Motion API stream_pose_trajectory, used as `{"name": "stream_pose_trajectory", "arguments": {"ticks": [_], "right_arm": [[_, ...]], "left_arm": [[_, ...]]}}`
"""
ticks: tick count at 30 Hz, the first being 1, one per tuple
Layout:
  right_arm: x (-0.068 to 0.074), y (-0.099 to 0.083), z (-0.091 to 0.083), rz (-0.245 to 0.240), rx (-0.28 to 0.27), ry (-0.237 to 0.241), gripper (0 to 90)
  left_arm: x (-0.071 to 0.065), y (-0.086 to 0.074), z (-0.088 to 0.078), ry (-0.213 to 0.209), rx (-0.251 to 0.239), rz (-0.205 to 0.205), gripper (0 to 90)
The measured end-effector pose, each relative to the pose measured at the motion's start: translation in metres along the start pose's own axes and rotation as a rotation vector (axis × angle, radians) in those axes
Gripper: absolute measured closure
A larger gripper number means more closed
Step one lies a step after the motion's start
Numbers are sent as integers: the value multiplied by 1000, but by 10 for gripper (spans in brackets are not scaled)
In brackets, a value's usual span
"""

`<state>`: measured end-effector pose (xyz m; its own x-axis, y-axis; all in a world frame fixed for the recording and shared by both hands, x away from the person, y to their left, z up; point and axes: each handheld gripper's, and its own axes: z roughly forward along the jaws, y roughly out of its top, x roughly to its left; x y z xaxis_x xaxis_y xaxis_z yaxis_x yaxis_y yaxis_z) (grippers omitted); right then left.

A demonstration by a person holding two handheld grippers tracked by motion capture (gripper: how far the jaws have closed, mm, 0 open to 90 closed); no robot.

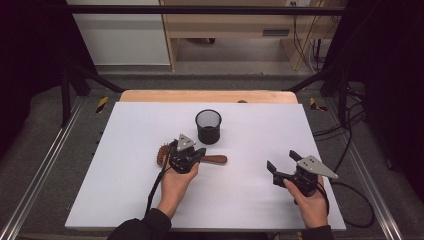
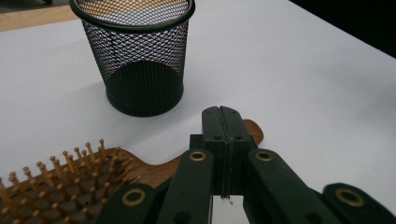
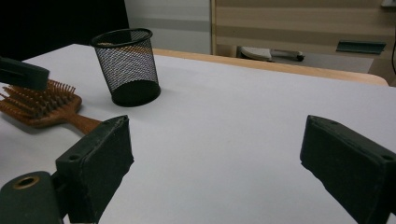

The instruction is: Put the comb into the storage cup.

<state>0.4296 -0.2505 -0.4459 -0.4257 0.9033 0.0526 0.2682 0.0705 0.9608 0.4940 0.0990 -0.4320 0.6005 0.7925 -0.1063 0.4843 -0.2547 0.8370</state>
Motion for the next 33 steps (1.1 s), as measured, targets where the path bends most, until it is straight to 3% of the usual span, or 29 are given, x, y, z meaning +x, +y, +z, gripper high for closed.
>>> {"name": "stream_pose_trajectory", "arguments": {"ticks": [17, 33], "right_arm": [[5, 2, 5, 5, -3, 29, 94], [7, 2, 7, 4, -3, 51, 100]], "left_arm": [[-14, 12, 60, 13, 123, 7, 900], [-14, 6, 79, 49, 195, 27, 900]]}}
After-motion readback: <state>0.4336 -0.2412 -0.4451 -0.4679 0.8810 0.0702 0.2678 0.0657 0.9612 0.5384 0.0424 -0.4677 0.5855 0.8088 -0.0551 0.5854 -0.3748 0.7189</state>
